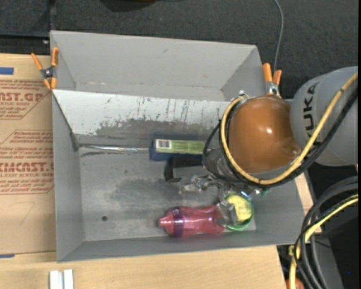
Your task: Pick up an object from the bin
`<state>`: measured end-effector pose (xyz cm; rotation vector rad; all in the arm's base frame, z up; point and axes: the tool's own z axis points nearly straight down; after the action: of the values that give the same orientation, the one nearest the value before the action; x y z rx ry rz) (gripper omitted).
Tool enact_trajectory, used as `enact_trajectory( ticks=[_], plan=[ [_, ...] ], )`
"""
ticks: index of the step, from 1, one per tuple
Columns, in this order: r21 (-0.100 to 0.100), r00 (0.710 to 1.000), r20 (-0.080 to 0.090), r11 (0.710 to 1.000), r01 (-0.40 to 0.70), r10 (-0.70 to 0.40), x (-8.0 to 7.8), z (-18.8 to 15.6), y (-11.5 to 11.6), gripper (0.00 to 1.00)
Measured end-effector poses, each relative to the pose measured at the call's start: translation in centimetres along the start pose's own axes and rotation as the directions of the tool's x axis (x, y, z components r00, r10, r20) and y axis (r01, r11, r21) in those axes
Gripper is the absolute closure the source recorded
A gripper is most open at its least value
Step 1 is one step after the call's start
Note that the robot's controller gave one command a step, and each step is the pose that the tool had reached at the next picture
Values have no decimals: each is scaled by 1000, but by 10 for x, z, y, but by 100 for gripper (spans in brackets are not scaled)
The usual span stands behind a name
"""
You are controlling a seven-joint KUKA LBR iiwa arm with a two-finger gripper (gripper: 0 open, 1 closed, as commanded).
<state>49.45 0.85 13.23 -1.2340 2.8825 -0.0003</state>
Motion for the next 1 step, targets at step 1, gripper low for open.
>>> enact_trajectory(
  ticks=[1],
  plan=[
    [-6,972,-2,972,-237,237,-43,31,62,0]
  ],
)
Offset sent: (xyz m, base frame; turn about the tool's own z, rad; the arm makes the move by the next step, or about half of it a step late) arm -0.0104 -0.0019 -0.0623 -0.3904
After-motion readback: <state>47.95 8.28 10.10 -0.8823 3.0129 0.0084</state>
